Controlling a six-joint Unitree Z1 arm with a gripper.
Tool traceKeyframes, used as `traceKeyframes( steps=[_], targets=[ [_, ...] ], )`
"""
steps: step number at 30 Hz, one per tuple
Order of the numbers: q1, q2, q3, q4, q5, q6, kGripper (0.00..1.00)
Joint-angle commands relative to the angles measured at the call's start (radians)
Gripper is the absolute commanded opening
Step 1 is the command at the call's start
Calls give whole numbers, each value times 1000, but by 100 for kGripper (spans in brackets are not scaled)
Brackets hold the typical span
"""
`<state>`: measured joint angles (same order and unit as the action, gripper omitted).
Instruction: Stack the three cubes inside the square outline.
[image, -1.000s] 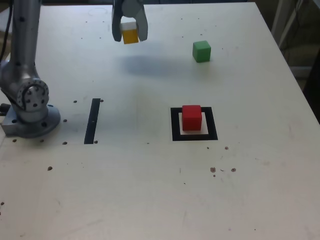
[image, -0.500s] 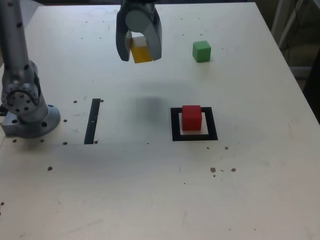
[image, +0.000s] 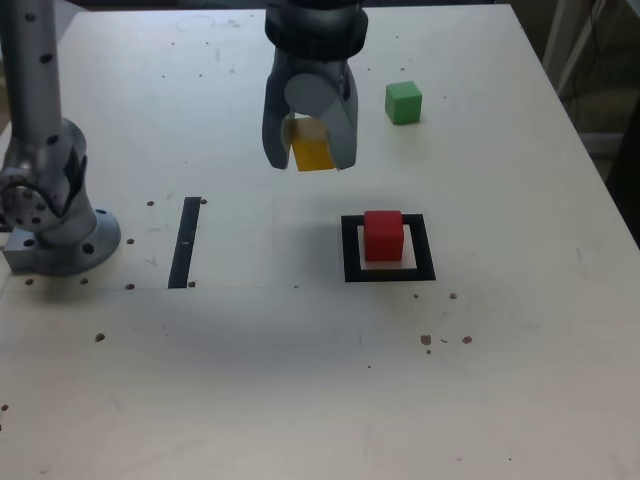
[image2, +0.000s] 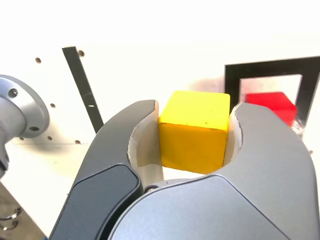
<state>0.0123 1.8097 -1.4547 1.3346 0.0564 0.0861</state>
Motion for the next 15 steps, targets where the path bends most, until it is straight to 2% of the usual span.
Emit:
traceKeyframes(
  steps=[1, 5, 10, 15],
  targets=[
    [-19, 8, -16, 11, 3, -20, 0],
    [-75, 53, -71, 24, 1, -59, 0],
    [-93, 100, -122, 31, -18, -56, 0],
    [-101, 129, -161, 42, -12, -62, 0]
  ],
)
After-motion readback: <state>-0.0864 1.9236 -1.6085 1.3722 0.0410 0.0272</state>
